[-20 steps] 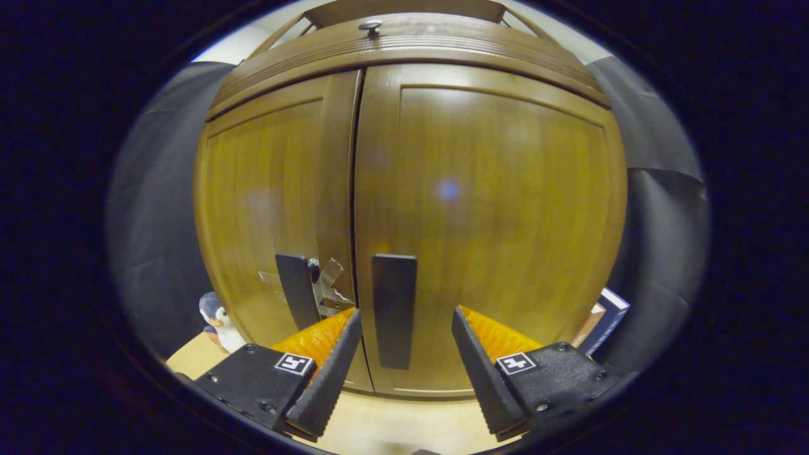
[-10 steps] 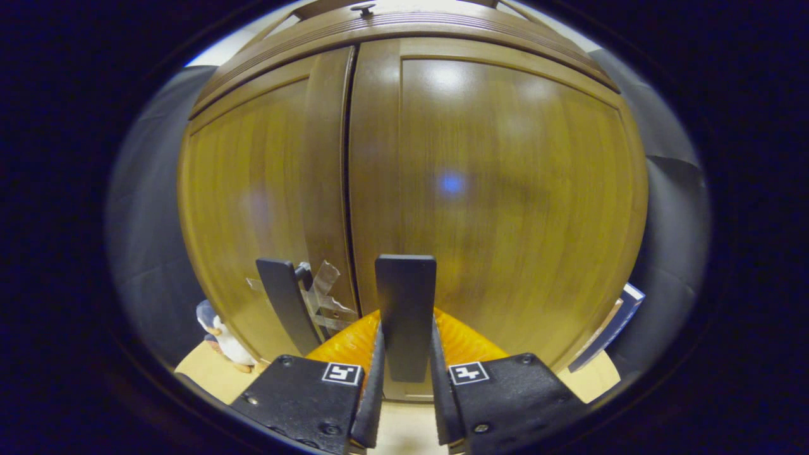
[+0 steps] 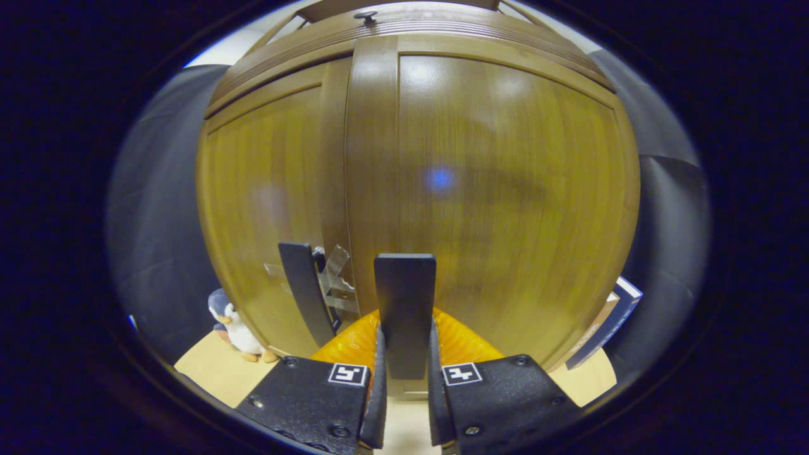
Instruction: Open the right door of the double-door shoe cabinet with the right hand, and open the left door with the left hand.
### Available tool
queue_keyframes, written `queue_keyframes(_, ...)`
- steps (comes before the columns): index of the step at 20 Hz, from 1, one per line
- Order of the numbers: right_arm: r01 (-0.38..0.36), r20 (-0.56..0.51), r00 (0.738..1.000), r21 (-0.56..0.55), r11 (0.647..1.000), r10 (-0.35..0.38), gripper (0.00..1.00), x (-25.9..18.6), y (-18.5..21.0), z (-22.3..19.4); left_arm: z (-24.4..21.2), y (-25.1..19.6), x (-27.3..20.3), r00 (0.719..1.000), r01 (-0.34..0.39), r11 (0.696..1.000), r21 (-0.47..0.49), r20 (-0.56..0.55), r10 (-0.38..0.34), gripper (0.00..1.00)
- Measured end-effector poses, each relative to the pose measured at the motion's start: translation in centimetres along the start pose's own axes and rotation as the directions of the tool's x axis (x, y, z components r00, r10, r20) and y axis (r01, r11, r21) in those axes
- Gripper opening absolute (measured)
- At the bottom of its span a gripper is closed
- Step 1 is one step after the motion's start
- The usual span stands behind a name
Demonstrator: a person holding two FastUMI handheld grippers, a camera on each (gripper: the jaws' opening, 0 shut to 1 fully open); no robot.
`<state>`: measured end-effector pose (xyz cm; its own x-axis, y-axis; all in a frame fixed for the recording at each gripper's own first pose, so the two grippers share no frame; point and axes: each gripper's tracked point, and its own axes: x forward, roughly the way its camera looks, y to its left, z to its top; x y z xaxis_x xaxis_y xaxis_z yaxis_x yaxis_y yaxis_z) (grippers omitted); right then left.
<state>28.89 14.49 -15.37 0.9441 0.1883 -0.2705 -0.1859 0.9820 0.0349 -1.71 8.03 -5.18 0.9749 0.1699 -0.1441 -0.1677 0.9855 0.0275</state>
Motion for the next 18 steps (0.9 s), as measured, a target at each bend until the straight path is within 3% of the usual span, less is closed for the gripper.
queue_keyframes(9,-0.043,0.002,0.999,-0.014,0.999,0.043,0.30,-6.4,-1.5,-2.1,-0.4,-1.4,-1.5,0.999,0.045,0.999,0.004,-0.001,-0.045,0.96)
queue_keyframes(18,-0.025,-0.002,1.000,0.002,1.000,0.025,0.29,-13.3,-5.7,-4.0,-0.3,-5.2,-2.4,0.990,0.139,0.990,0.017,0.013,-0.139,0.96)
